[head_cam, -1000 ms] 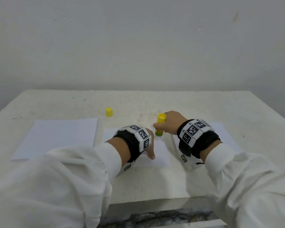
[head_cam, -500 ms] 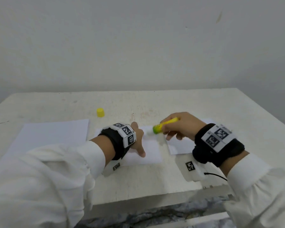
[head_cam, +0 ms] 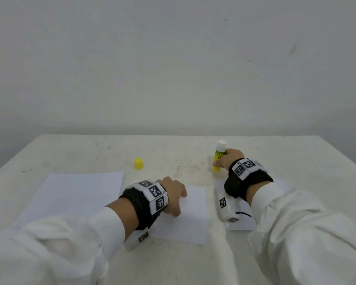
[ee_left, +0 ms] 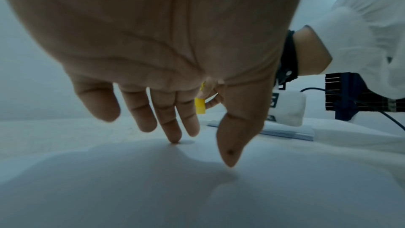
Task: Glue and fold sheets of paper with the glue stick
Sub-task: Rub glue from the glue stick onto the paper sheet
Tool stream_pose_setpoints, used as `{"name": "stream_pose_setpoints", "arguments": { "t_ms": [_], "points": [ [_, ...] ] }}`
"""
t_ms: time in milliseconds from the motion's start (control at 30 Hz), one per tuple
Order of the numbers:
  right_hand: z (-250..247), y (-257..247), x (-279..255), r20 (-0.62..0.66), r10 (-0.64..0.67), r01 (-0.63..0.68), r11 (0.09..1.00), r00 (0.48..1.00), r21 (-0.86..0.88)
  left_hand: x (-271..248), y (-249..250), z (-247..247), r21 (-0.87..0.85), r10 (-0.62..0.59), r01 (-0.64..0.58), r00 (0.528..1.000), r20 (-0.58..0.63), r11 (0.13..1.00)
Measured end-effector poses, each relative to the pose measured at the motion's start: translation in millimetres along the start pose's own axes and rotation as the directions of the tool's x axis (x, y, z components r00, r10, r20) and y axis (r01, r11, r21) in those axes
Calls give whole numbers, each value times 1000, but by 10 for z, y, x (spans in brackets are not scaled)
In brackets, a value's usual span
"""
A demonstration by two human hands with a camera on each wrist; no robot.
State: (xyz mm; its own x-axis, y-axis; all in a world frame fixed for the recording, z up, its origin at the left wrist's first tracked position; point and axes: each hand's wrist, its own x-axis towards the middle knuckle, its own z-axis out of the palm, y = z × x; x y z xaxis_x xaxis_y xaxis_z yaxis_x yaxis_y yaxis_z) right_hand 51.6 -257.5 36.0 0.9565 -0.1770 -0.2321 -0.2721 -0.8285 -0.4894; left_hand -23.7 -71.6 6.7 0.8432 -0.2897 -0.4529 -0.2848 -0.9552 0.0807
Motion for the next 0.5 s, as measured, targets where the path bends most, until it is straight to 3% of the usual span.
{"name": "stream_pose_setpoints", "arguments": {
  "t_ms": [200,500],
  "points": [
    [90,-27,118,38,58,-53,991,998,-120,5,-45,41,-47,53,-51,997,48,998],
    [89,-12,-3,50,135,-133,990,990,-33,-21,4,79,3,52,-52,999,4,999]
  ]
}}
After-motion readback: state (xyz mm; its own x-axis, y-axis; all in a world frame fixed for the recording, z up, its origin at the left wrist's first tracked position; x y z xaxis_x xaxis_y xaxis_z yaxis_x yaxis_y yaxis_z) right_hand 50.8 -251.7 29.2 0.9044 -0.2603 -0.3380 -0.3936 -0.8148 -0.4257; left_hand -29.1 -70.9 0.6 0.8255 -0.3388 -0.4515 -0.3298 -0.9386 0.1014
